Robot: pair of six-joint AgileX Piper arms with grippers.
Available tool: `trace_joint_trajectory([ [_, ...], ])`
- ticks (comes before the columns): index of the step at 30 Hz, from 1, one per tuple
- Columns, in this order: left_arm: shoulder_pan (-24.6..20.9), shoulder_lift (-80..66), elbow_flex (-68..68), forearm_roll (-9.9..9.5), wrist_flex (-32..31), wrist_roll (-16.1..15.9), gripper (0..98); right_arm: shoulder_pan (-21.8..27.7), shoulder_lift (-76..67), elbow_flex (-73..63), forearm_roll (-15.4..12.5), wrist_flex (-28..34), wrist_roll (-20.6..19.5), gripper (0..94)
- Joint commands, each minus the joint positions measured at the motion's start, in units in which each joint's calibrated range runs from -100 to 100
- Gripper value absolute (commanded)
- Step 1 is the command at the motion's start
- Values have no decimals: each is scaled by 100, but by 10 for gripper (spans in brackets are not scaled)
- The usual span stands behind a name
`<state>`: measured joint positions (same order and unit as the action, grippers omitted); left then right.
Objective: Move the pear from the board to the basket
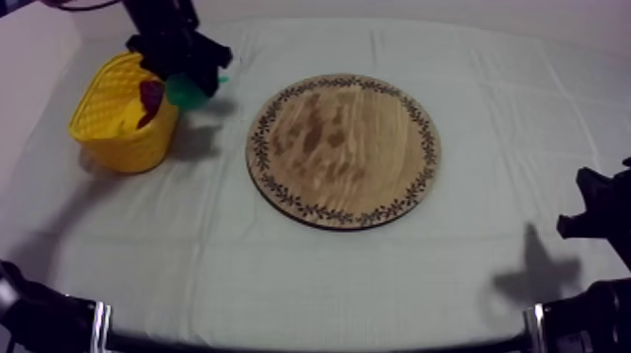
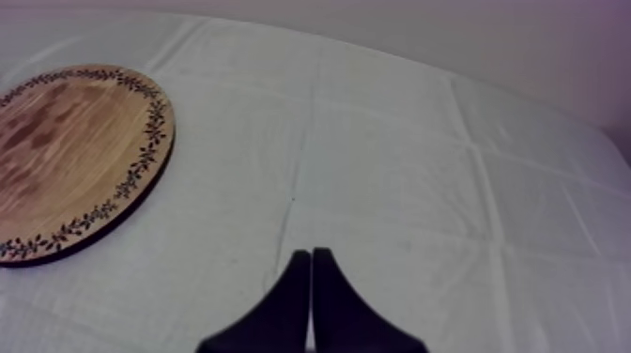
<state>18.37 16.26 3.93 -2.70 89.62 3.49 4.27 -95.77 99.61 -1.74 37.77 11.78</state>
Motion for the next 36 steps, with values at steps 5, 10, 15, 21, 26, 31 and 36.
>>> trace_joint_trajectory([
  [5, -868, 132, -646, -141, -273, -186, 411, 2, 1, 5, 1, -3, 3, 5],
  [10, -1224, 335, -290, -295, -1003, -187, 388, 2, 1, 5, 1, -3, 7, 5],
  [15, -1409, 422, 167, -331, -1274, -216, 386, 2, 1, 5, 1, -3, 3, 5],
  [21, -1456, 348, 369, -317, -1206, -213, 481, 2, 1, 5, 1, -3, 1, 5],
  [26, -1415, 258, 433, -435, -1171, -11, 828, 2, 1, 5, 1, -3, 1, 5],
  [31, -1391, 164, 455, -480, -1206, 113, 939, 2, 1, 5, 1, -3, 2, 5],
  [36, -1389, -23, 452, -491, -1309, 205, 872, 2, 1, 5, 1, -3, 3, 5],
])
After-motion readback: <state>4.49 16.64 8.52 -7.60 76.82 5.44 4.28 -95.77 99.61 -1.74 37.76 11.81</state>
